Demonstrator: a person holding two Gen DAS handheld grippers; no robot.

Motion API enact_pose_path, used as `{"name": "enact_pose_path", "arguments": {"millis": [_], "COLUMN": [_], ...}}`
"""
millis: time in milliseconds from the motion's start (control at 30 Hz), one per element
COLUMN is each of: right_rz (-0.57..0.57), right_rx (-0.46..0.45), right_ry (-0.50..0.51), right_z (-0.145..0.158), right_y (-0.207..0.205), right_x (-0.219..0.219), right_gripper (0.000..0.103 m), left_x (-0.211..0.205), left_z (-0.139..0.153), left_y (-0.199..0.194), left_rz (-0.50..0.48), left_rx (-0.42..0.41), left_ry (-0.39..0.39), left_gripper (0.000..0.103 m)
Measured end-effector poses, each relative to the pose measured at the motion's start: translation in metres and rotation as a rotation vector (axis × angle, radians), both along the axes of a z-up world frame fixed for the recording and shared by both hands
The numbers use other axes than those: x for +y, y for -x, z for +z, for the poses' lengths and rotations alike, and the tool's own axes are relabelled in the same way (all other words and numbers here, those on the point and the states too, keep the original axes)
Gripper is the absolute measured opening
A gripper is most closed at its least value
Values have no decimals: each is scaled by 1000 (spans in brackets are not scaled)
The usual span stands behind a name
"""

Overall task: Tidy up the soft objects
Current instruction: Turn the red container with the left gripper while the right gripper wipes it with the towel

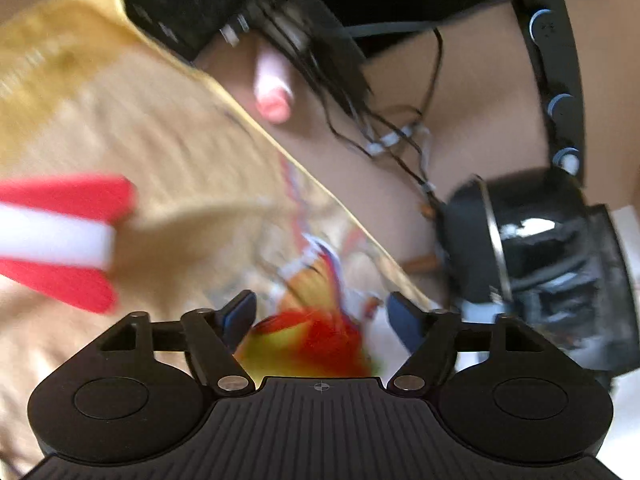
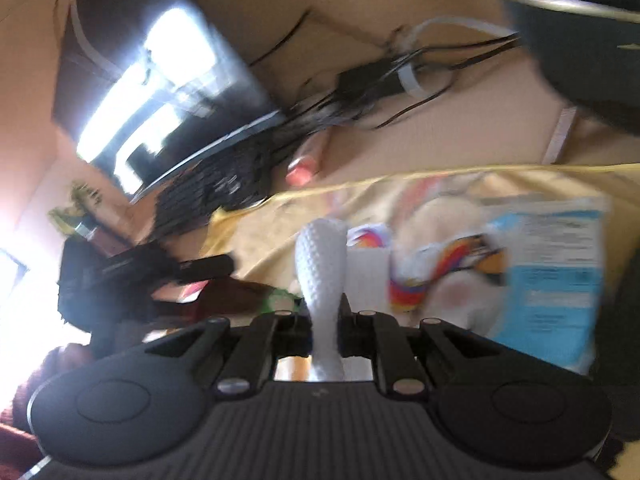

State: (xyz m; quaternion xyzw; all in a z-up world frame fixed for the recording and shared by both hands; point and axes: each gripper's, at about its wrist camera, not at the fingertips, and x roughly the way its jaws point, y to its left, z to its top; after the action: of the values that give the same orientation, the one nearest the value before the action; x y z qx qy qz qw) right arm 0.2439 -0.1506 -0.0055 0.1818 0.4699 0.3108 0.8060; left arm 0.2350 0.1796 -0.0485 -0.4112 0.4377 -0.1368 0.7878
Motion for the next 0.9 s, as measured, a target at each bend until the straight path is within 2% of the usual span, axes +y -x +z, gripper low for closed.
{"name": "enact_pose_path", "arguments": {"millis": [33, 133, 233, 267, 333, 400, 467, 533, 600, 633, 700, 833, 900], "right_rz": [38, 126, 183, 193, 207, 225, 238, 247, 239, 230, 217, 210, 229], "right_rx": [5, 15, 2, -1, 0, -8, -26, -43, -61, -72, -107, -155, -160], "right_ry": [12, 39, 80, 103, 122, 143, 160, 171, 176, 179, 181, 150, 115], "right_z": [-2, -8, -12, -14, -15, -15, -11, -6, 1, 5, 16, 39, 49], "right_y": [-1, -4, -13, -18, -27, -34, -39, -43, -45, -45, -41, -31, -27], "right_x": [12, 41, 67, 74, 84, 91, 94, 95, 92, 90, 84, 76, 80], "right_gripper": [12, 9, 9, 9, 9, 9, 9, 9, 9, 9, 9, 9, 9], "left_x": [3, 18, 29, 27, 11, -18, -45, -65, -74, -75, -72, -57, -56], "left_z": [3, 17, 34, 44, 62, 71, 65, 55, 44, 39, 30, 25, 24], "left_y": [3, 10, 21, 28, 43, 65, 91, 111, 119, 117, 106, 72, 60], "left_rz": [26, 89, 74, 38, -79, -227, -382, -509, -589, -590, -534, -388, -357], "left_rx": [-15, -56, -121, -157, -244, -328, -406, -450, -437, -411, -354, -310, -304], "left_ry": [-33, -136, -238, -289, -452, -671, -840, -912, -871, -832, -754, -586, -585], "left_gripper": [94, 95, 99, 100, 101, 101, 101, 101, 101, 101, 101, 101, 101]}}
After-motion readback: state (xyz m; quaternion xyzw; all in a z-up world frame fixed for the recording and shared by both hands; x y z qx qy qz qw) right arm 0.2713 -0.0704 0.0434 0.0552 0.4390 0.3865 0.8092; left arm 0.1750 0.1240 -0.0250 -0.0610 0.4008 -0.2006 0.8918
